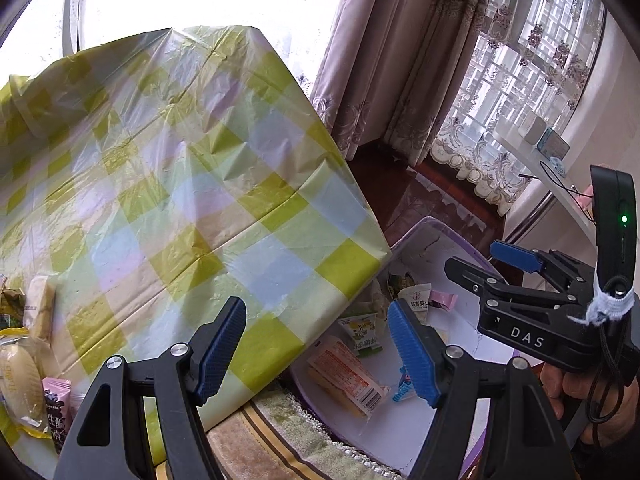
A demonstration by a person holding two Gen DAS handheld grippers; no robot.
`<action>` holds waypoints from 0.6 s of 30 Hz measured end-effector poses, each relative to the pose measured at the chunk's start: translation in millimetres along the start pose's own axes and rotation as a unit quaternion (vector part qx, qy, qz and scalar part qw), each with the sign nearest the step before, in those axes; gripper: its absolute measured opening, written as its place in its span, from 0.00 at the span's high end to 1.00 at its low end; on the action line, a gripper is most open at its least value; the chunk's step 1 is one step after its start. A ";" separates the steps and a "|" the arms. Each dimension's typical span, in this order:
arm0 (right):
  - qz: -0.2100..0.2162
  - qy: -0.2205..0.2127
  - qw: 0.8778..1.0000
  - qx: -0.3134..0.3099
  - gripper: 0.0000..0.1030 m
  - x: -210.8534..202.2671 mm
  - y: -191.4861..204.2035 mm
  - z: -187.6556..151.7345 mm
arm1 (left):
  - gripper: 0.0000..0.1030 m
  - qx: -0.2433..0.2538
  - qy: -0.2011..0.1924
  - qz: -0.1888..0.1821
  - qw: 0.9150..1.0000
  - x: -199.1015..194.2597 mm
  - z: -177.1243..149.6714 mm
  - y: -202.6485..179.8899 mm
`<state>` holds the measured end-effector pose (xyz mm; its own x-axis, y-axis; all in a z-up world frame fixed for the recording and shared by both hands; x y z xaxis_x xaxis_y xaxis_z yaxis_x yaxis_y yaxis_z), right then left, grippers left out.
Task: Organize snacks
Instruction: 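Move both tools back over the snack pile on the table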
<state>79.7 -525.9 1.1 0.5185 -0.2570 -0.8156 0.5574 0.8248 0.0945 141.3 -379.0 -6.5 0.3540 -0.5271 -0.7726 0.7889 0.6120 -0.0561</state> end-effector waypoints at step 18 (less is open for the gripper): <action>0.087 0.026 0.994 -0.063 0.30 -7.6 118.9 -25.0 | 0.28 -0.098 -0.028 0.079 0.992 -52.6 -42.6 107.8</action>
<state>125.8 -413.3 4.3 0.5643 -0.0817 -0.8215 0.3747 0.9120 0.1667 186.3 -260.2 1.2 0.4970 -0.4429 -0.7462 0.6096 0.7902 -0.0629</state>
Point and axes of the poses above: each gripper's, at about its wrist camera, not at the fingertips, and x roughly the way its jaws point, y to its left, z to its top, the point moved 7 cm from there along x, roughly the way its jaws point, and after that the axes turned 13 degrees about x, right-handed, at the moved point
